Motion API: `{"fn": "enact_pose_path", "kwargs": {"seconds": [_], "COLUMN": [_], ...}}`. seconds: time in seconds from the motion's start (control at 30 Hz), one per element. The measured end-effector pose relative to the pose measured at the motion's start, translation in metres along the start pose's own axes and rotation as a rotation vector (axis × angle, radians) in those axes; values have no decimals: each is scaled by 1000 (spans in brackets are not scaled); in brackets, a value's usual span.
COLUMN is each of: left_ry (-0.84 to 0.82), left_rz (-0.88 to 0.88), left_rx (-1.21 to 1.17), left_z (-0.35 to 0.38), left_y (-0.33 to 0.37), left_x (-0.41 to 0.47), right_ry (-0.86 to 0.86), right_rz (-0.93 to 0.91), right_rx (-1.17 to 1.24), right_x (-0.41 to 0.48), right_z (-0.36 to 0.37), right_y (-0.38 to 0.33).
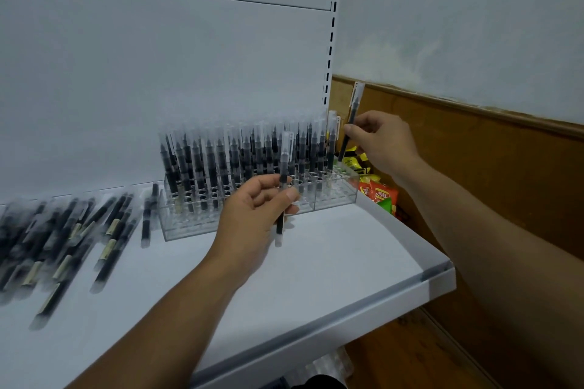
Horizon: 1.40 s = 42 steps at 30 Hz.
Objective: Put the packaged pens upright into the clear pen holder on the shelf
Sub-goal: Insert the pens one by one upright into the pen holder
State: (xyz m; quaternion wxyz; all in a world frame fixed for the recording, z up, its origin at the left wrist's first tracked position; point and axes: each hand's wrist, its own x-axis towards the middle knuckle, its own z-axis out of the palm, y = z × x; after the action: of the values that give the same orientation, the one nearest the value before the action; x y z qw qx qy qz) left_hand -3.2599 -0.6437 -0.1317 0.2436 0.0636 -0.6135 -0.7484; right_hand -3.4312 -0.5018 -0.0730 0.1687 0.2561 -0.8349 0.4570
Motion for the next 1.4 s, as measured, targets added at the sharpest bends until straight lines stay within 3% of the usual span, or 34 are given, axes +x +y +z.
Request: {"fn": "enact_pose_path", "kwargs": {"seconds": [0.23, 0.53, 0.93, 1.0, 1.07, 1.13, 1.27, 1.4], "left_ry": [-4, -9, 9, 19, 24, 24, 25, 19], "left_rz": [2, 12, -9, -14, -1, 22, 74, 115], "left_rx": [-4, -2, -10, -5, 10, 40, 153, 225], "left_z": [-1, -2, -3, -3, -1, 1, 0, -11], "left_y": [-1, -2, -3, -2, 0, 2, 9, 24], "left_x": [0, 0, 2, 0, -2, -5, -11, -16], "right_ry": [-147, -153, -264, -198, -72, -54, -302, -366], "right_rz": [52, 119, 116, 86, 20, -30, -78, -67], "right_rx": [-123, -97, -265, -271, -225, -70, 218, 329], "right_x": [-4, -4, -7, -13, -25, -40, -67, -73], "right_z": [15, 14, 12, 8, 2, -2, 4, 23], "right_y": [12, 11, 15, 15, 8, -8, -51, -77]}}
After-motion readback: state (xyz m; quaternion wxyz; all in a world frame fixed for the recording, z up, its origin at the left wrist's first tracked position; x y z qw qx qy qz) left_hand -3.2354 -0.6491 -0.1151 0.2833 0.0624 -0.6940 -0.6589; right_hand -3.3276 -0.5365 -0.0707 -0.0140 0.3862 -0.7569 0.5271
